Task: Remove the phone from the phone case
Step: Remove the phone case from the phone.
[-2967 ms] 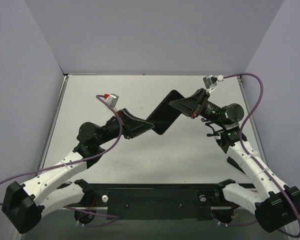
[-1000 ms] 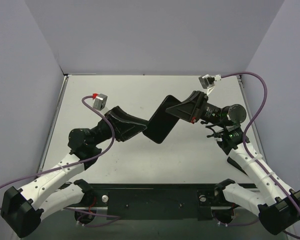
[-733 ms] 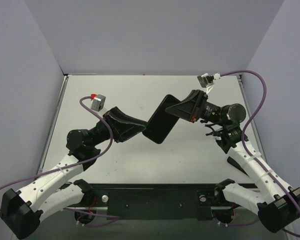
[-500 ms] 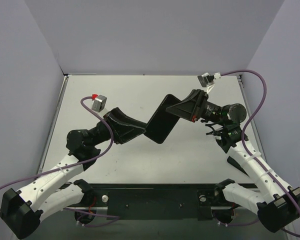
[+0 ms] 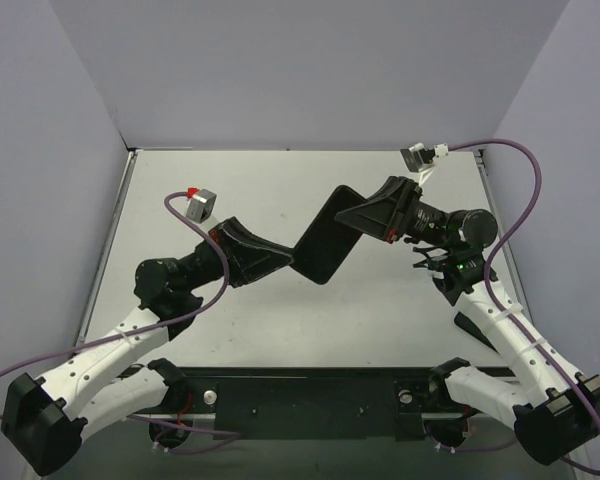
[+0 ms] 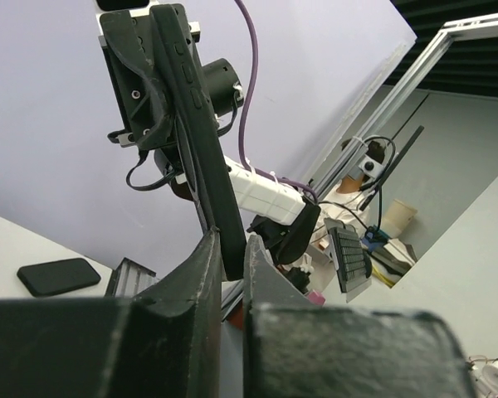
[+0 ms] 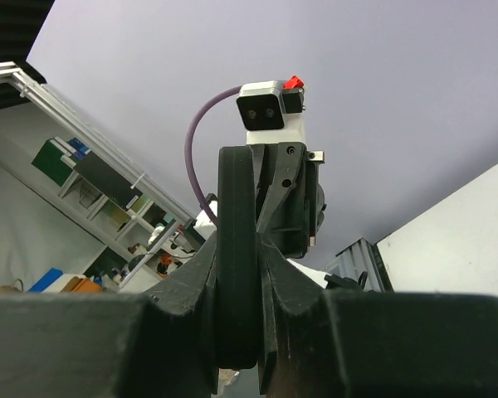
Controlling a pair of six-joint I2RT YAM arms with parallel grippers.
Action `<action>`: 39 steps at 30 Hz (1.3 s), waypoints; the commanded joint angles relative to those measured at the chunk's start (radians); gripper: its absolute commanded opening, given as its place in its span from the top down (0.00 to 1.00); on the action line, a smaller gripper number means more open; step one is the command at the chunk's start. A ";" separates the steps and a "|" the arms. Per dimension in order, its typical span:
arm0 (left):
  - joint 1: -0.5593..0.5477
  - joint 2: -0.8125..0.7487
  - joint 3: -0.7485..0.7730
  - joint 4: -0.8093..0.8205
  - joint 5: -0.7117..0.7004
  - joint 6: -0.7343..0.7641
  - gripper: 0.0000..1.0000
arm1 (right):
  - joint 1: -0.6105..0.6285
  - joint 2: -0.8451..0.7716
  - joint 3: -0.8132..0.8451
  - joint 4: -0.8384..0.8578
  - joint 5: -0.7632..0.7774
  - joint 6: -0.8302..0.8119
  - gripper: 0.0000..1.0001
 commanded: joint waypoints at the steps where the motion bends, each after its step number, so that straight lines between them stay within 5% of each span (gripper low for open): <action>1: -0.015 0.005 0.060 0.323 0.070 -0.053 0.94 | -0.008 0.019 0.046 0.143 0.036 0.029 1.00; 6: -0.060 0.106 0.130 0.693 0.104 -0.174 1.00 | -0.006 0.082 0.068 0.131 0.011 0.026 1.00; 13: -0.155 0.146 0.259 0.693 0.181 -0.085 1.00 | -0.003 0.281 0.148 0.435 0.023 0.270 1.00; 18: -0.160 0.109 0.240 0.478 0.176 0.074 1.00 | 0.010 0.360 0.176 0.599 0.072 0.429 1.00; 26: -0.156 0.002 0.151 0.005 0.040 0.433 1.00 | 0.021 0.352 0.155 0.623 0.137 0.527 1.00; 27: -0.156 -0.001 0.151 -0.047 0.021 0.441 0.94 | 0.015 0.312 0.136 0.577 0.132 0.440 1.00; 30: -0.158 -0.012 0.144 -0.117 -0.019 0.383 0.42 | -0.008 0.228 0.130 0.313 0.112 0.272 1.00; 31: -0.158 -0.016 0.126 -0.105 -0.034 0.363 0.38 | -0.008 0.217 0.130 0.245 0.112 0.205 1.00; 34: -0.159 -0.030 0.080 -0.051 -0.082 0.294 0.38 | -0.008 0.182 0.130 0.180 0.137 0.134 1.00; 37: -0.159 -0.062 0.071 -0.112 -0.179 0.298 0.66 | -0.017 0.180 0.125 0.231 0.161 0.158 1.00; 39: -0.158 -0.101 0.071 -0.231 -0.307 0.314 0.69 | -0.028 0.169 0.119 0.225 0.172 0.164 1.00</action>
